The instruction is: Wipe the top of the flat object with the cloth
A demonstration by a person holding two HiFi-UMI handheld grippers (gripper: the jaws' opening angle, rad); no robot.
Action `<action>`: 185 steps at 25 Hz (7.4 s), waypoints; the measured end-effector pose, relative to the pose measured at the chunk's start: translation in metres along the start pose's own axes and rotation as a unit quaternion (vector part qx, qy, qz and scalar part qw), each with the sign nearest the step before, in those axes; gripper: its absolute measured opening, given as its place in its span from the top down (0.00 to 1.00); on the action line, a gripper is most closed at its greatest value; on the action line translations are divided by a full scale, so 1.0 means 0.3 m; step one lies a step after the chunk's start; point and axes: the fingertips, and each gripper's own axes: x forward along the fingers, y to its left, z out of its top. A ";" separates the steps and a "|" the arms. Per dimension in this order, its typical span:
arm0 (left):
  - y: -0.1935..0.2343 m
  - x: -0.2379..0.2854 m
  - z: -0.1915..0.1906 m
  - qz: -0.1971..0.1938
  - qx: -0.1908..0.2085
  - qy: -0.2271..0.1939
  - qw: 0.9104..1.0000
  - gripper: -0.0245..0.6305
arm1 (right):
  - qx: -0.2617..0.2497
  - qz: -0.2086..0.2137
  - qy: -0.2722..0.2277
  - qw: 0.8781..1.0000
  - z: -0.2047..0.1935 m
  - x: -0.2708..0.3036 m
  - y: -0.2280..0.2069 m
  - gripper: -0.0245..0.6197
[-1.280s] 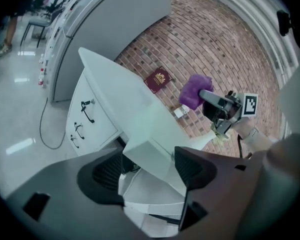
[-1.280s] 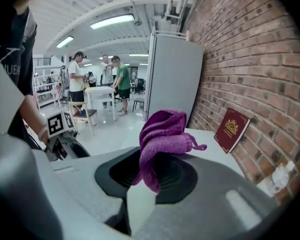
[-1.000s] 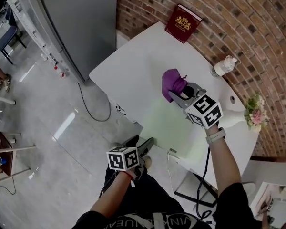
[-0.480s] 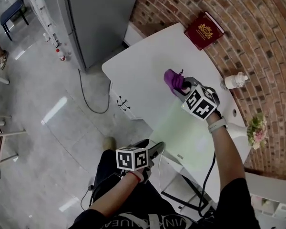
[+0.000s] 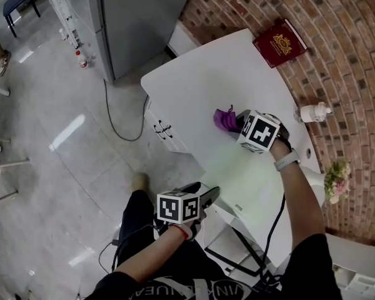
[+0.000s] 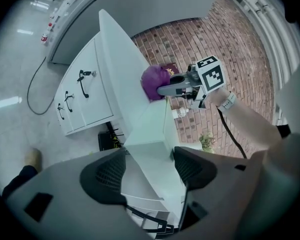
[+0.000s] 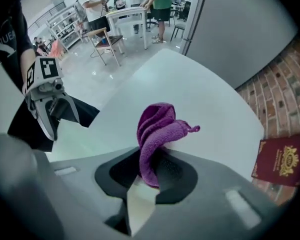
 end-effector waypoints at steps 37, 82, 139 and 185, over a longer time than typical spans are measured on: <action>0.010 -0.008 0.011 0.019 0.007 -0.012 1.000 0.50 | 0.149 0.251 -0.265 0.919 0.326 -0.103 0.557 0.84; -0.271 0.266 0.320 0.072 0.618 0.142 0.770 0.90 | 0.480 0.004 -0.424 0.768 -0.302 -0.197 -0.271 0.84; -0.271 0.212 0.345 0.189 0.619 0.064 0.760 0.93 | 0.453 -0.204 -0.076 0.865 -1.230 -0.225 0.559 0.84; -0.041 -0.066 -0.055 -0.092 -0.098 -0.196 0.971 0.49 | 0.210 -0.364 -0.073 0.905 -0.950 -0.262 0.752 0.84</action>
